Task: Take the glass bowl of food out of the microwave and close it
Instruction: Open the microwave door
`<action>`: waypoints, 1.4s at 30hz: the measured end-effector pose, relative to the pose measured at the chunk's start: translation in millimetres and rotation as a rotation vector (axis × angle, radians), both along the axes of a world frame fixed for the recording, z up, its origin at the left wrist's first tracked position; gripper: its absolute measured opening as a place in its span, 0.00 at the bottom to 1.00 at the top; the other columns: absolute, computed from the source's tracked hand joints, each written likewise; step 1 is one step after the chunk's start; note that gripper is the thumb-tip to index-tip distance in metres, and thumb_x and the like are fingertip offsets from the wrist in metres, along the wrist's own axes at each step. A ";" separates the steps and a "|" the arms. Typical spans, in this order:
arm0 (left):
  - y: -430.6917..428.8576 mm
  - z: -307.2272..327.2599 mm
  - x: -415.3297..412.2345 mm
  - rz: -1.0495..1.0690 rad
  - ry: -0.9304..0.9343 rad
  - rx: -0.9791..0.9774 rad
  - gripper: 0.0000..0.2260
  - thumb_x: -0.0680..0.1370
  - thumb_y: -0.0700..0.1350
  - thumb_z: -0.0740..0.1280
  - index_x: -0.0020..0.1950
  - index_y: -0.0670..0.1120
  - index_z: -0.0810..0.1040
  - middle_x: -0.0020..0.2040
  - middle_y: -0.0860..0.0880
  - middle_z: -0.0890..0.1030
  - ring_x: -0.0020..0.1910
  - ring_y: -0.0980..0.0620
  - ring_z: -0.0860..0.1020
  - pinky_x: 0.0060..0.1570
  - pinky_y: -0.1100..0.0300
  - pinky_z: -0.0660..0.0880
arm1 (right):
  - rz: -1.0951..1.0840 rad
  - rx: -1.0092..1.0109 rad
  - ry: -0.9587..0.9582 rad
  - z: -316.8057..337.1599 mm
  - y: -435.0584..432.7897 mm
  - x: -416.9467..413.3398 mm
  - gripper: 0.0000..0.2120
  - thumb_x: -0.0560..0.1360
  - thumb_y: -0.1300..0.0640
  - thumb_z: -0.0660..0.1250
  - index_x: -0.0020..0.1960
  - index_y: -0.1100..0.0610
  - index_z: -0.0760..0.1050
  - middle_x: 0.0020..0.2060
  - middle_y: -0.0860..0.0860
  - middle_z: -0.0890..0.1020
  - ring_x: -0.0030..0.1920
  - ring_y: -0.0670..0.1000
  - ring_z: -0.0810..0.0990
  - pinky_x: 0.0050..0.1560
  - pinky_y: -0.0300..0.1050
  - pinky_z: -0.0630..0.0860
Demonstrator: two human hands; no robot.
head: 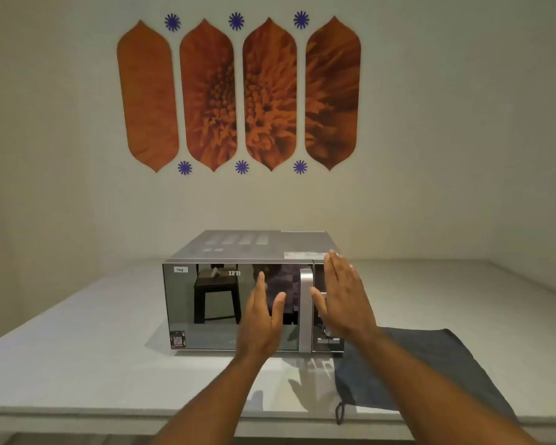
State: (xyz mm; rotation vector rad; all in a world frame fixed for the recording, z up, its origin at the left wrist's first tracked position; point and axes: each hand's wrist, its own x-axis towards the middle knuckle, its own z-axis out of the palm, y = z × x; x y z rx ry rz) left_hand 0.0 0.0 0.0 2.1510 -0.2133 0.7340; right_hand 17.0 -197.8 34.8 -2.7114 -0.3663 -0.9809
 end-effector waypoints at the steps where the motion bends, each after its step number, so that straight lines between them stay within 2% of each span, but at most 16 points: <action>1: -5.8 -4.7 -0.9 -0.029 0.058 -0.139 0.33 0.83 0.66 0.54 0.84 0.52 0.58 0.78 0.47 0.73 0.76 0.46 0.73 0.70 0.49 0.73 | 0.010 -0.004 0.016 -0.5 -2.2 2.0 0.38 0.84 0.37 0.47 0.86 0.57 0.45 0.86 0.54 0.49 0.85 0.52 0.45 0.83 0.49 0.41; 3: -18.8 -12.9 -0.9 -0.080 0.166 -0.285 0.24 0.85 0.58 0.61 0.79 0.50 0.69 0.70 0.46 0.80 0.67 0.48 0.79 0.65 0.51 0.77 | 0.004 -0.009 0.062 3.4 -8.5 5.5 0.36 0.84 0.40 0.50 0.85 0.57 0.47 0.86 0.55 0.52 0.85 0.53 0.49 0.84 0.51 0.45; 5: -30.3 -19.9 1.2 -0.132 0.274 -0.367 0.20 0.85 0.50 0.65 0.76 0.48 0.73 0.68 0.45 0.81 0.67 0.47 0.79 0.68 0.50 0.77 | 0.001 -0.023 0.119 9.8 -14.2 10.6 0.35 0.84 0.42 0.51 0.85 0.58 0.49 0.85 0.56 0.55 0.85 0.55 0.52 0.84 0.54 0.50; 7: -39.8 -22.0 2.9 -0.161 0.343 -0.412 0.21 0.84 0.48 0.66 0.77 0.47 0.72 0.71 0.45 0.79 0.71 0.46 0.77 0.71 0.50 0.75 | 0.004 -0.074 0.161 16.1 -18.2 16.0 0.34 0.84 0.44 0.52 0.84 0.59 0.51 0.84 0.58 0.57 0.84 0.56 0.55 0.83 0.56 0.53; 10: -49.2 -20.0 10.0 -0.169 0.370 -0.396 0.22 0.85 0.47 0.65 0.79 0.46 0.70 0.74 0.45 0.77 0.73 0.46 0.76 0.73 0.50 0.73 | 0.001 -0.136 0.203 28.8 -25.3 23.1 0.32 0.85 0.46 0.53 0.83 0.61 0.54 0.83 0.59 0.60 0.83 0.58 0.57 0.83 0.56 0.54; 13: -55.5 -14.6 22.0 -0.155 0.368 -0.383 0.21 0.85 0.48 0.64 0.78 0.47 0.71 0.72 0.46 0.79 0.71 0.46 0.77 0.72 0.49 0.74 | 0.023 -0.175 0.243 41.0 -28.0 28.2 0.28 0.84 0.49 0.56 0.80 0.62 0.61 0.79 0.60 0.66 0.80 0.60 0.63 0.81 0.56 0.58; 17: -58.3 -4.4 41.3 -0.167 0.354 -0.350 0.17 0.86 0.48 0.62 0.74 0.46 0.76 0.63 0.47 0.82 0.60 0.51 0.78 0.61 0.58 0.75 | 0.036 -0.193 0.329 55.0 -27.5 36.5 0.24 0.81 0.54 0.57 0.74 0.64 0.67 0.73 0.62 0.72 0.73 0.62 0.70 0.75 0.56 0.66; 20: -63.1 -1.7 52.2 -0.180 0.353 -0.286 0.12 0.86 0.47 0.60 0.63 0.45 0.80 0.53 0.46 0.83 0.53 0.49 0.80 0.46 0.62 0.75 | 0.024 -0.188 0.347 55.5 -27.8 41.7 0.24 0.82 0.55 0.57 0.75 0.64 0.67 0.74 0.63 0.72 0.74 0.62 0.70 0.76 0.56 0.66; 23: -67.7 -3.8 59.0 -0.129 0.369 -0.263 0.12 0.87 0.46 0.58 0.59 0.43 0.79 0.53 0.41 0.83 0.52 0.47 0.81 0.50 0.55 0.77 | 0.022 -0.181 0.354 53.1 -28.2 44.2 0.25 0.83 0.56 0.56 0.78 0.64 0.64 0.78 0.62 0.68 0.79 0.61 0.65 0.80 0.55 0.61; 26: -70.2 -4.0 61.0 -0.082 0.363 -0.242 0.12 0.87 0.46 0.59 0.59 0.42 0.79 0.53 0.42 0.82 0.51 0.49 0.80 0.49 0.57 0.74 | 0.020 -0.167 0.360 52.6 -29.2 46.7 0.26 0.83 0.58 0.55 0.80 0.64 0.61 0.81 0.62 0.65 0.82 0.60 0.61 0.82 0.55 0.58; 29: -70.0 -4.7 62.0 -0.068 0.354 -0.218 0.11 0.87 0.45 0.59 0.57 0.41 0.80 0.51 0.42 0.82 0.47 0.52 0.78 0.42 0.60 0.72 | 0.011 -0.161 0.347 53.6 -28.7 46.4 0.25 0.83 0.59 0.56 0.79 0.63 0.63 0.80 0.61 0.67 0.80 0.60 0.64 0.81 0.55 0.60; 32: -67.2 -4.1 62.4 -0.068 0.348 -0.201 0.11 0.87 0.45 0.59 0.55 0.42 0.80 0.46 0.47 0.79 0.47 0.51 0.77 0.38 0.64 0.70 | 0.007 -0.155 0.344 55.5 -28.9 48.0 0.22 0.82 0.60 0.58 0.76 0.61 0.68 0.75 0.60 0.73 0.75 0.60 0.70 0.76 0.55 0.67; 35: -65.6 -2.6 58.6 -0.069 0.341 -0.180 0.12 0.87 0.45 0.60 0.55 0.41 0.80 0.45 0.47 0.79 0.47 0.50 0.78 0.39 0.61 0.72 | 0.011 -0.153 0.345 56.3 -29.8 50.5 0.21 0.81 0.59 0.62 0.74 0.62 0.69 0.71 0.60 0.75 0.71 0.60 0.73 0.73 0.54 0.69; 38: -60.3 -3.3 43.4 -0.092 0.324 -0.173 0.12 0.87 0.46 0.60 0.57 0.42 0.82 0.50 0.44 0.84 0.49 0.47 0.82 0.50 0.51 0.81 | 0.016 -0.149 0.351 57.8 -30.5 52.1 0.22 0.80 0.60 0.62 0.73 0.62 0.70 0.71 0.60 0.75 0.71 0.60 0.73 0.72 0.54 0.69; 40: -50.6 -6.5 28.1 -0.155 0.300 -0.183 0.13 0.86 0.46 0.61 0.56 0.42 0.83 0.51 0.42 0.86 0.51 0.43 0.84 0.56 0.45 0.82 | 0.009 -0.142 0.353 58.1 -30.5 52.1 0.23 0.80 0.61 0.62 0.74 0.62 0.69 0.72 0.60 0.75 0.72 0.60 0.72 0.73 0.54 0.68; 42: -37.1 -7.7 10.8 -0.226 0.281 -0.156 0.12 0.85 0.47 0.63 0.55 0.43 0.84 0.49 0.43 0.88 0.51 0.43 0.85 0.55 0.43 0.83 | 0.004 -0.137 0.354 57.7 -29.5 50.4 0.24 0.79 0.63 0.60 0.75 0.63 0.68 0.74 0.61 0.73 0.74 0.61 0.70 0.75 0.54 0.66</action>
